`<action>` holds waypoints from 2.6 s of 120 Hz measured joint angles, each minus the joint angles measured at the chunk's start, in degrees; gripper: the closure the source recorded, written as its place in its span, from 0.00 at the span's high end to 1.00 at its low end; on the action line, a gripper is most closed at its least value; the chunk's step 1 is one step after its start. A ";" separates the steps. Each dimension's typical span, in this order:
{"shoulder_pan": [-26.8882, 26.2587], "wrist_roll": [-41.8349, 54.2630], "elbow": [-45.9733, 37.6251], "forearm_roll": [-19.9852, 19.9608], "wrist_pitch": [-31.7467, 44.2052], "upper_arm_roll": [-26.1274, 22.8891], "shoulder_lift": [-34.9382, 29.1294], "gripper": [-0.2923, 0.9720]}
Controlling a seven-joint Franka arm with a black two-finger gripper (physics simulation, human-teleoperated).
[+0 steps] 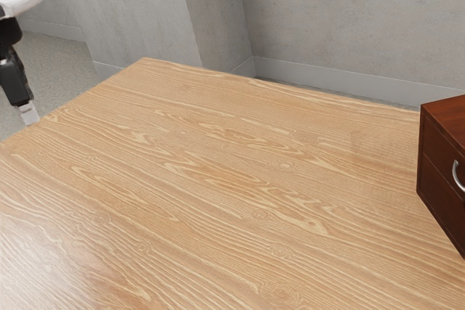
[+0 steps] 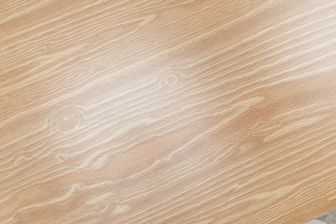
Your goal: Pull the drawer handle with one arm to open the drawer
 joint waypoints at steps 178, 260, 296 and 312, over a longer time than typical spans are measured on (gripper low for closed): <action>-4.06 49.45 -17.43 -4.67 50.40 -28.89 15.28 0.77; -9.43 53.89 -9.79 -5.10 62.25 -30.05 25.33 0.77; -9.34 54.72 -5.02 -4.99 62.77 -31.91 29.78 0.77; -9.07 54.97 -2.38 -4.97 62.84 -31.96 32.44 0.77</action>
